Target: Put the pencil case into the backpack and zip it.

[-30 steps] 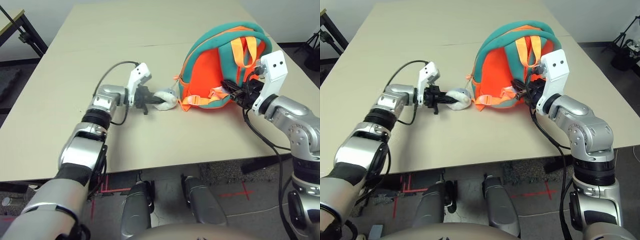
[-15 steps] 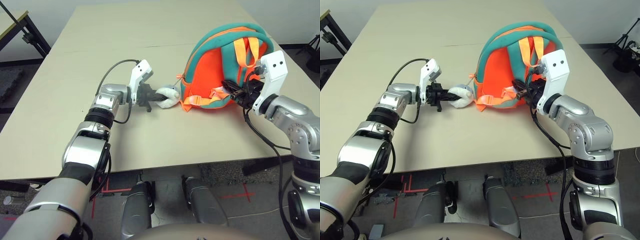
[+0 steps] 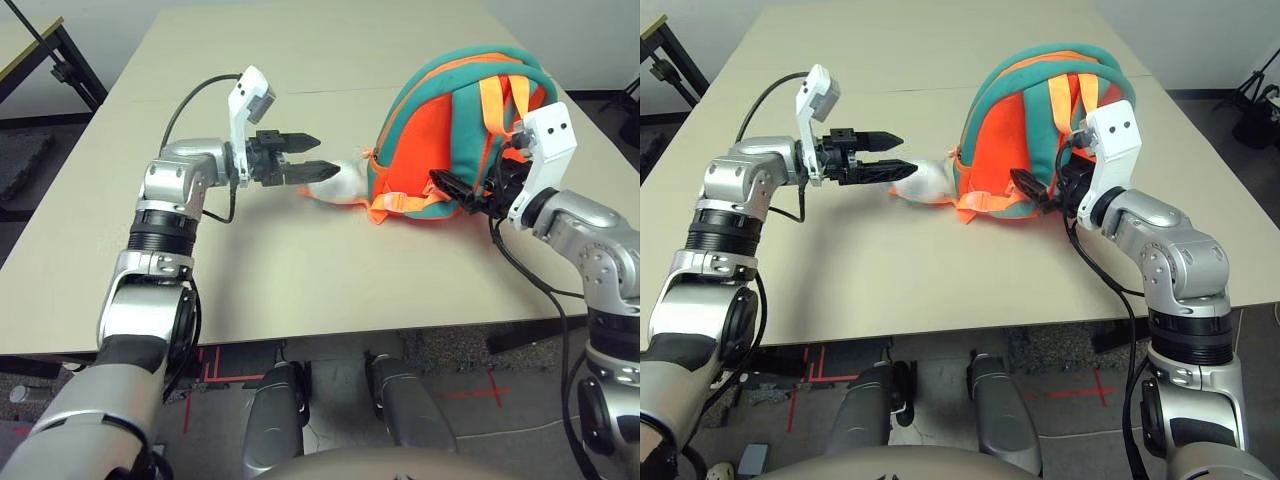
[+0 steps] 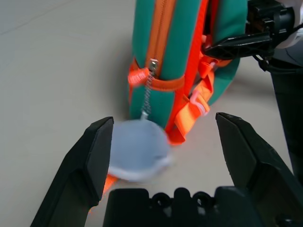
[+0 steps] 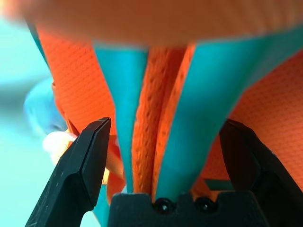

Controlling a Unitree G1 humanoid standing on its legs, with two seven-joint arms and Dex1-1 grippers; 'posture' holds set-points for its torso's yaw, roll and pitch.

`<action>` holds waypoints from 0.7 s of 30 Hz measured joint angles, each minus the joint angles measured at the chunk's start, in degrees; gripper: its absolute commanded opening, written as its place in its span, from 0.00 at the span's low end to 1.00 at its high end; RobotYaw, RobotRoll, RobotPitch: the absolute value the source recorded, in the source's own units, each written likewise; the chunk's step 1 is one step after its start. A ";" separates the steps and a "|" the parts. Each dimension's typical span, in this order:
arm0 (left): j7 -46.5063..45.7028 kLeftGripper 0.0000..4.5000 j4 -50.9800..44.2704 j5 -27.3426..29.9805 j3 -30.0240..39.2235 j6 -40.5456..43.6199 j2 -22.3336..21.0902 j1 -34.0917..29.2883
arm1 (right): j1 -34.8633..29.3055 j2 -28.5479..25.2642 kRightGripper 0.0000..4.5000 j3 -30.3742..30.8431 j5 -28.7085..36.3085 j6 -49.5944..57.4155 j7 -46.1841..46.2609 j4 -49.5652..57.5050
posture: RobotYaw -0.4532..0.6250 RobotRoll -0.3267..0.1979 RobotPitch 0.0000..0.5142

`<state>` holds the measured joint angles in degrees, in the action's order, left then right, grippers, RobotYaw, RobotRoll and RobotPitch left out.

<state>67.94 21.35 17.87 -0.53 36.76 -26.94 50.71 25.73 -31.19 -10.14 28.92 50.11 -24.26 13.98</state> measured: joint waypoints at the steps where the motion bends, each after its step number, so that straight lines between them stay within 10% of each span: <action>1: -0.23 0.98 -0.37 0.18 0.00 0.47 -0.12 -0.14 | 0.12 -0.20 1.00 -0.37 0.49 0.61 -0.21 -0.07 | 0.23 0.62 0.28; 21: -1.86 0.98 -1.75 1.07 0.13 0.53 -2.04 -2.05 | 0.71 -22.60 1.00 -19.19 17.84 17.99 -14.38 -2.31 | 0.20 0.62 0.29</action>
<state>66.07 19.60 18.95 -0.40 37.28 -28.98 48.65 26.44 -53.79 -29.33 46.75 68.10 -38.63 11.67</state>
